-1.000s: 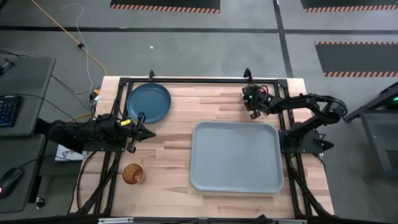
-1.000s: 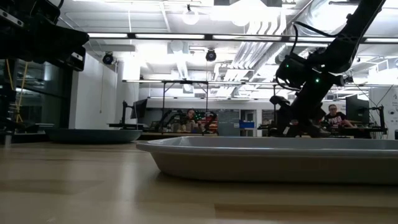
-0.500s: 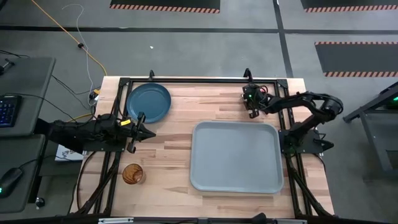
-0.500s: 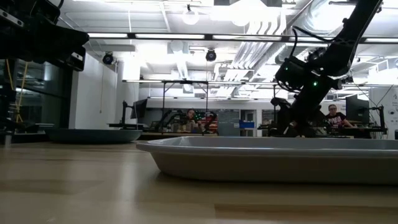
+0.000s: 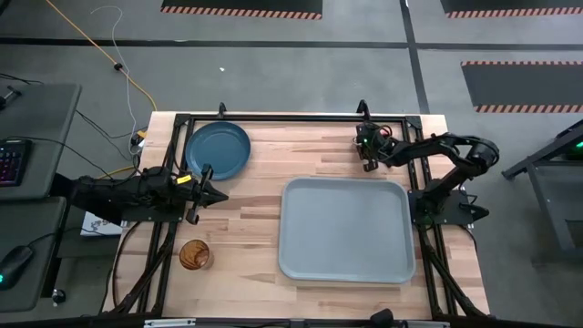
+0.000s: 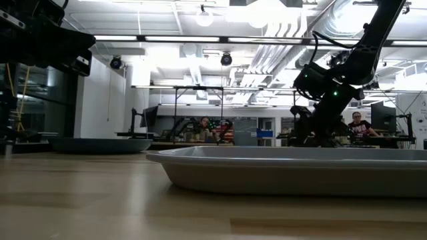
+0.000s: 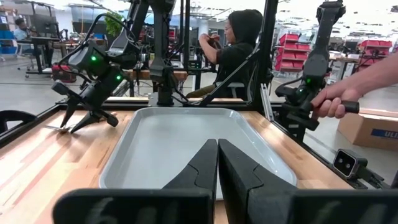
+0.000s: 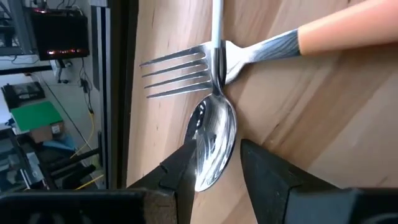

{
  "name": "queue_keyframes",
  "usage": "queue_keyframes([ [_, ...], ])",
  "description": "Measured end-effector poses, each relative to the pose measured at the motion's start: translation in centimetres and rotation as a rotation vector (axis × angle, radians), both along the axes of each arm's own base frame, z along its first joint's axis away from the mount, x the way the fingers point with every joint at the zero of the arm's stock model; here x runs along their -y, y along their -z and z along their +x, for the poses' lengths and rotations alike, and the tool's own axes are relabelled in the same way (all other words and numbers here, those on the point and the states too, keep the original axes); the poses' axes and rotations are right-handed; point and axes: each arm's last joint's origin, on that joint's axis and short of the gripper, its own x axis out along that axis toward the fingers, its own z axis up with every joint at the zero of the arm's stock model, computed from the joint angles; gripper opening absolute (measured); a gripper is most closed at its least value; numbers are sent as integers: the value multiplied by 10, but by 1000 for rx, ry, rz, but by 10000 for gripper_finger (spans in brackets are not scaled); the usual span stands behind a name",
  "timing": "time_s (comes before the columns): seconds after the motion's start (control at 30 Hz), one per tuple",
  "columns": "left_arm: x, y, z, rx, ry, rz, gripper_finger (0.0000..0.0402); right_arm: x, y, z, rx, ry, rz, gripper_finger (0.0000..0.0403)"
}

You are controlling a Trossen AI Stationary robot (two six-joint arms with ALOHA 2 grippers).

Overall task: Pick and place plate/cup/fork/spoon on tray
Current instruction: Put the orange spoon on the gray tray

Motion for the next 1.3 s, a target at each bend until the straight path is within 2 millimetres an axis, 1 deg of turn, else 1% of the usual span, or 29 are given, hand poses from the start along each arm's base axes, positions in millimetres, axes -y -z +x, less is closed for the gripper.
queue_keyframes([
  [0.17,0,0,0,0,0,0,3,0,1,-1,-8,13,6,117],
  [0.43,0,0,0,0,0,0,3,3,10,5,15,48,-9,116],
  [0.7,0,0,0,0,0,0,3,2,11,4,-12,32,-13,115],
  [0.8,0,0,0,1,0,0,3,1,12,3,-34,21,-3,96],
  [1.0,0,0,0,0,0,0,3,0,13,3,-74,-27,-5,11],
  [1.03,0,0,0,1,0,0,3,0,13,4,-79,-45,-11,7],
  [1.13,0,0,0,0,0,0,3,-2,9,6,-83,-74,-33,11],
  [1.2,0,0,0,0,0,0,3,-7,5,5,-122,-110,-60,5],
  [1.3,0,0,0,1,0,0,3,-11,-7,8,-114,-170,-106,4],
])
